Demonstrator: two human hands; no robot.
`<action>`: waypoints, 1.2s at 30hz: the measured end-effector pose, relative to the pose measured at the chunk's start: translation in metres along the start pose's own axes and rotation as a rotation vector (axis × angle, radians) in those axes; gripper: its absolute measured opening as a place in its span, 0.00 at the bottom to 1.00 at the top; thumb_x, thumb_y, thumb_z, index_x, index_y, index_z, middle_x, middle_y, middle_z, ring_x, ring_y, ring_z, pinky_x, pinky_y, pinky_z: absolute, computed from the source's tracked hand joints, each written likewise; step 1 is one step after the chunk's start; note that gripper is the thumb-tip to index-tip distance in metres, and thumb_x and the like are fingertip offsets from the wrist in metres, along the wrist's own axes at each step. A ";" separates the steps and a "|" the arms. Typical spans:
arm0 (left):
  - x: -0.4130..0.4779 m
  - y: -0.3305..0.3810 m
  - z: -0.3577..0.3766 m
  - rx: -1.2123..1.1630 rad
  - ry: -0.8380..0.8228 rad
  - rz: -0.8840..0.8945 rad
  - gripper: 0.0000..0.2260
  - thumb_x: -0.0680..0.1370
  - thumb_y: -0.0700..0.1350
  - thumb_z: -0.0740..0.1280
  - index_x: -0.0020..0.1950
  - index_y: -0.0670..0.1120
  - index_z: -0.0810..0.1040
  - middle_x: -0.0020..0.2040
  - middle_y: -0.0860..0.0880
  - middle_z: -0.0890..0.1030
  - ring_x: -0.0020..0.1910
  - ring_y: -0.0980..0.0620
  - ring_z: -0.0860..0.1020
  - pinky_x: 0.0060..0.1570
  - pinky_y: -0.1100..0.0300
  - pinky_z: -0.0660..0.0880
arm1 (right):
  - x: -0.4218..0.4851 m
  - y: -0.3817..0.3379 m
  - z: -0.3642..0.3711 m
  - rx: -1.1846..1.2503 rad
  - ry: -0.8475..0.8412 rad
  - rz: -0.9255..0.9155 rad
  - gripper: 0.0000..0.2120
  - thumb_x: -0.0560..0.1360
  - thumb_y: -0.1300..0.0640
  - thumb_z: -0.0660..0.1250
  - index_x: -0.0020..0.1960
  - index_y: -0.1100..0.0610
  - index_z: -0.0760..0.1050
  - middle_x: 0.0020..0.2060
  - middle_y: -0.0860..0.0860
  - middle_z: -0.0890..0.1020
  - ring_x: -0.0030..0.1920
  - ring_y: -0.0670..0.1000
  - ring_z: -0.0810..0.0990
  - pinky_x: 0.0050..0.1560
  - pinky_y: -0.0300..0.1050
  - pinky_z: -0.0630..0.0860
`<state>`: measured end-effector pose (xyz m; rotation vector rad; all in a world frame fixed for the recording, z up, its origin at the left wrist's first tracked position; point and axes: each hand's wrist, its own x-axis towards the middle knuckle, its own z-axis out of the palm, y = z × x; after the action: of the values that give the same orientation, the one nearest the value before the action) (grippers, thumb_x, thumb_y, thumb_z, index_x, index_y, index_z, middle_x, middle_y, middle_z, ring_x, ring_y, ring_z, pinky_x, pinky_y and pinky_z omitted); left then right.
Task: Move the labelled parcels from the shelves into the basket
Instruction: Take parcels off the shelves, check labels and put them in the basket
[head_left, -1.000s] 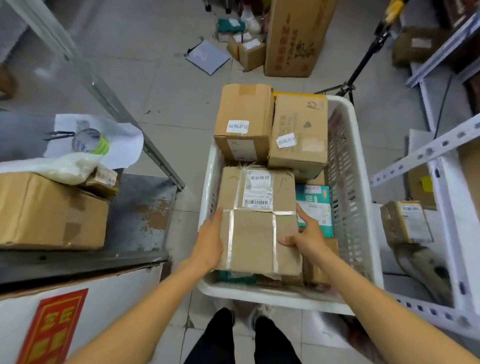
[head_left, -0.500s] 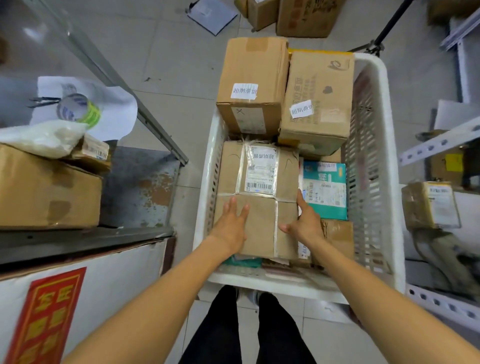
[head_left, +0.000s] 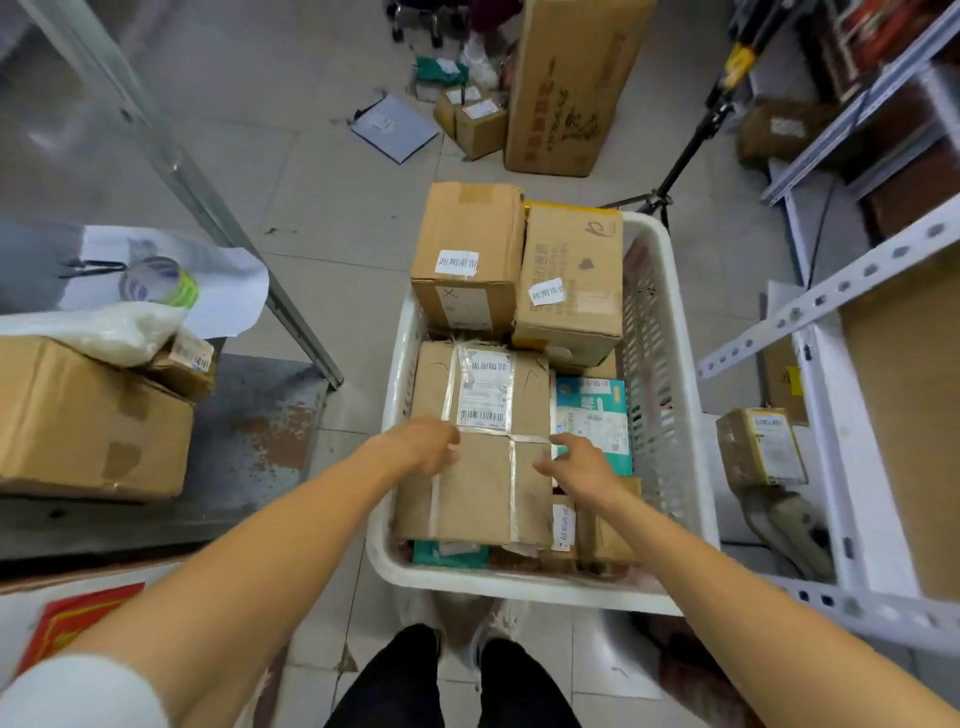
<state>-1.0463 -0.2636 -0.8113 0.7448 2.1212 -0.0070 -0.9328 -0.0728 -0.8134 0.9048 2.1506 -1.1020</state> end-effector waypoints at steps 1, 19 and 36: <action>-0.005 0.000 -0.008 0.005 0.024 0.003 0.19 0.82 0.50 0.59 0.71 0.47 0.69 0.69 0.45 0.72 0.66 0.45 0.72 0.65 0.52 0.69 | -0.004 -0.007 -0.008 -0.044 0.012 -0.026 0.26 0.76 0.53 0.69 0.72 0.57 0.67 0.62 0.56 0.77 0.60 0.55 0.76 0.57 0.46 0.72; -0.107 0.039 -0.187 0.194 0.391 0.089 0.12 0.79 0.47 0.65 0.60 0.45 0.76 0.56 0.46 0.78 0.46 0.50 0.73 0.42 0.58 0.69 | -0.121 -0.186 -0.124 -0.580 0.060 -0.526 0.21 0.77 0.50 0.67 0.68 0.56 0.71 0.62 0.53 0.77 0.55 0.50 0.74 0.53 0.41 0.67; -0.233 0.025 -0.175 0.026 0.592 -0.317 0.14 0.77 0.47 0.65 0.61 0.45 0.78 0.57 0.44 0.80 0.53 0.43 0.78 0.54 0.50 0.77 | -0.170 -0.256 -0.143 -1.004 0.074 -0.836 0.30 0.75 0.43 0.68 0.72 0.57 0.68 0.65 0.55 0.75 0.61 0.57 0.75 0.62 0.51 0.74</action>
<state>-1.0570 -0.3149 -0.5233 0.4463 2.7919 0.0172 -1.0477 -0.1165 -0.4978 -0.4481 2.7193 -0.1342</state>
